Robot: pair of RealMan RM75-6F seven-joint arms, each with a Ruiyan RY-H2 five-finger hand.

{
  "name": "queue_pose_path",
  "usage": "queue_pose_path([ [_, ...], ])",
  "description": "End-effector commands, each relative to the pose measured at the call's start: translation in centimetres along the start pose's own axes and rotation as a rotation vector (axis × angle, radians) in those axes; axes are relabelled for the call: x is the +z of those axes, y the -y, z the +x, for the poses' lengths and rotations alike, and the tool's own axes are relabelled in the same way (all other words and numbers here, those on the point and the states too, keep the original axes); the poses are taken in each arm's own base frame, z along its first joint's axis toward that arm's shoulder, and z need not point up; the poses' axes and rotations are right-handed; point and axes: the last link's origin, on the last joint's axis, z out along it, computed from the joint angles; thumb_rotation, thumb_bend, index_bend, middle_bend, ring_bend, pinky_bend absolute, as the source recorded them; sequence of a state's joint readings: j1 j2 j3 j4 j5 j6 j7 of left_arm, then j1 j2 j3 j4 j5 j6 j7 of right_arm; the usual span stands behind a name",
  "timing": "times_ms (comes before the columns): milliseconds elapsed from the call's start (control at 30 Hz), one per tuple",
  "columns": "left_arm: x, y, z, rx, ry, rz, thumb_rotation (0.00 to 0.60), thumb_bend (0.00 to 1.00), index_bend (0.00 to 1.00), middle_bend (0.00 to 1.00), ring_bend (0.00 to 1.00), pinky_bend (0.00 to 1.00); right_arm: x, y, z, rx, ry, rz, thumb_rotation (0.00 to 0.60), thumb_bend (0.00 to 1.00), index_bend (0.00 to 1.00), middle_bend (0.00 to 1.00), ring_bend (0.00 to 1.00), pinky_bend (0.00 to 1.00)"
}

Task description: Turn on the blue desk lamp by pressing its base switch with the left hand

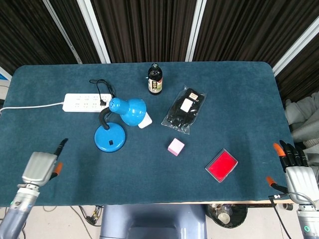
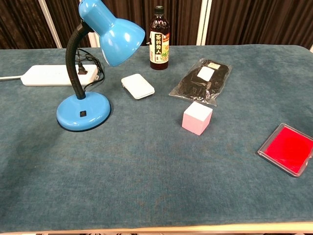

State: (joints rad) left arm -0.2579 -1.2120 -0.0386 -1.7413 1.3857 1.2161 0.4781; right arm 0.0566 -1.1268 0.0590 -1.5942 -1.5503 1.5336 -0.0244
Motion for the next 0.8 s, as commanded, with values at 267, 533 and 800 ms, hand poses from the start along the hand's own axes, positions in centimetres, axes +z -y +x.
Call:
queue_pose_path([
  [267, 3.9, -7.0, -0.9, 0.03, 0.099, -0.071, 0.6, 0.5, 0.0, 0.91, 0.91, 0.89, 0.1, 0.0, 0.0, 0.012, 0.006, -0.003, 0.6, 0.25, 0.0, 0.0, 0.0, 0.0],
  [533, 5.5, -9.3, -1.5, 0.049, 0.148, -0.06, 0.6, 0.5, 0.0, 0.91, 0.91, 0.89, 0.1, 0.0, 0.0, 0.029, 0.013, -0.006, 0.6, 0.25, 0.0, 0.0, 0.0, 0.0],
  [800, 6.7, -10.8, -1.6, 0.037, 0.178, -0.056, 0.6, 0.5, 0.0, 0.91, 0.91, 0.89, 0.2, 0.0, 0.0, 0.032, 0.015, -0.005, 0.6, 0.25, 0.0, 0.0, 0.0, 0.0],
])
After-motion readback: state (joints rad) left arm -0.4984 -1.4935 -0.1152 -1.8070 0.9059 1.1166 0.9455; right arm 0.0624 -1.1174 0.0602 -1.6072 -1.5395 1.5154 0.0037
